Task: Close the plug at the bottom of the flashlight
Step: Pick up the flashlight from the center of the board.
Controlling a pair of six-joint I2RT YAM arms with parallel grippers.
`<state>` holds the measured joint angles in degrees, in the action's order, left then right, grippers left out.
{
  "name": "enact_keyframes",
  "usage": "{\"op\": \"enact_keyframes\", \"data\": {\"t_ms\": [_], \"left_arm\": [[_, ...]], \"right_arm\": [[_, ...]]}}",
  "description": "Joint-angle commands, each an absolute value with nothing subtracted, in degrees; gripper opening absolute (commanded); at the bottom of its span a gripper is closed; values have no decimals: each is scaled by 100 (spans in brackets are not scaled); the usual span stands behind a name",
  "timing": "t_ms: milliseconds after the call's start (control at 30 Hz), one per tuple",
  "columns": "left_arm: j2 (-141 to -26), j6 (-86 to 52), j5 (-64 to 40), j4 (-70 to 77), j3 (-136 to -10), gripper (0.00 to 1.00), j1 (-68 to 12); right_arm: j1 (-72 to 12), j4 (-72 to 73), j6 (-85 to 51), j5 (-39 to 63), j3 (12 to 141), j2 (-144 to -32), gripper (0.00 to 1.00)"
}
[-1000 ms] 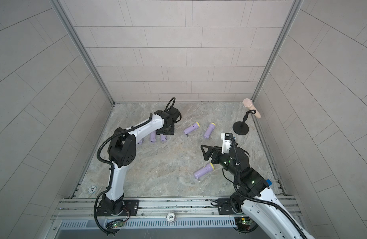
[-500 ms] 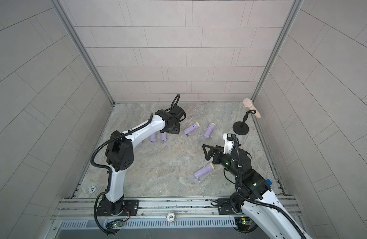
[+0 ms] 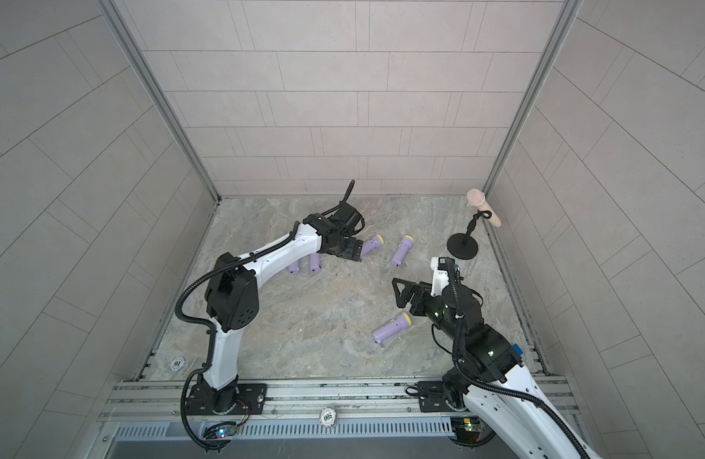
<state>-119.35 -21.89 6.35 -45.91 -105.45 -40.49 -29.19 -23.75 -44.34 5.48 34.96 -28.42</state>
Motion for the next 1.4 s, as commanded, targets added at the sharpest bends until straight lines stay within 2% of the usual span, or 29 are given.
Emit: {"op": "enact_keyframes", "data": {"t_ms": [0, 467, 633, 1367], "left_arm": [[-11854, -1599, 556, -4324, -10592, 99, -4131], [-12328, -197, 391, -3508, -10521, 99, -4201], [-12664, -81, 565, -3493, -10788, 99, -4193], [-14103, 168, 911, -4336, -12468, 83, -4176]], "right_arm": [[-2917, -2585, -4400, 430, 3792, -2916, 100], [-2914, -2710, -4473, 303, 3819, -2910, 100], [-2918, -2697, -4455, 289, 3736, -2839, 100], [-2909, -2593, -4381, 284, 3246, -2434, 100]]}}
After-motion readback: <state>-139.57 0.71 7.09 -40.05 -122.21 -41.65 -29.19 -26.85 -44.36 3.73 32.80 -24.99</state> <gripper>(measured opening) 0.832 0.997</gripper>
